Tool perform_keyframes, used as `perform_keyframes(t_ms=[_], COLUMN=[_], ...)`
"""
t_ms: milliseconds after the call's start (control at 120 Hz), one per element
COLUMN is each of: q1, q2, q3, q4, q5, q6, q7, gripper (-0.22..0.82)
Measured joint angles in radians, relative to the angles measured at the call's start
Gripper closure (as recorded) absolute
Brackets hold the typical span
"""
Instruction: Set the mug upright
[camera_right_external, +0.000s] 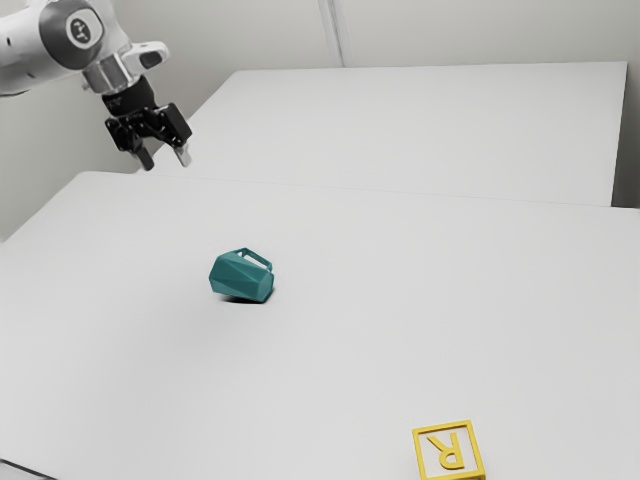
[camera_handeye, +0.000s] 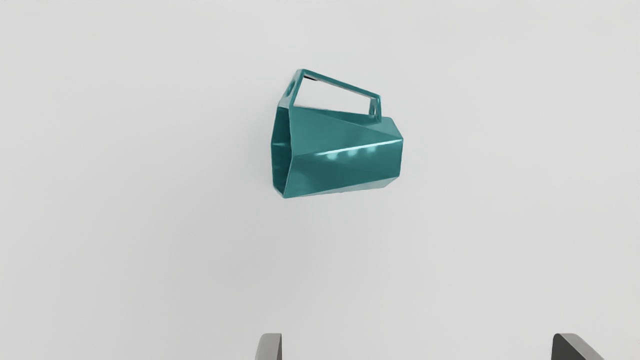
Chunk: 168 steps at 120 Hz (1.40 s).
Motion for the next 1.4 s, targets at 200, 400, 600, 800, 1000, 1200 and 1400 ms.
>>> perform_keyframes(t_ms=[200, 400, 600, 800, 1000, 1200, 1400], q1=[0.004, 0.011, 0.044, 0.079, 0.101, 0.113, 0.125], q2=[0.041, 0.094, 0.143, 0.194, 0.238, 0.275, 0.285], q3=[0.046, 0.094, 0.105, 0.105, 0.105, 0.105, 0.105], q4=[-0.027, -0.081, -0.184, -0.259, -0.315, -0.334, -0.382], q5=[-0.14, -0.299, -0.451, -0.564, -0.658, -0.733, -0.835], q6=[0.059, 0.119, 0.206, 0.276, 0.324, 0.337, 0.315], q7=[0.062, 0.168, 0.31, 0.448, 0.564, 0.647, 0.724], gripper=[0.02, 0.02, 0.02, 0.02, 0.02, 0.02, 0.03])
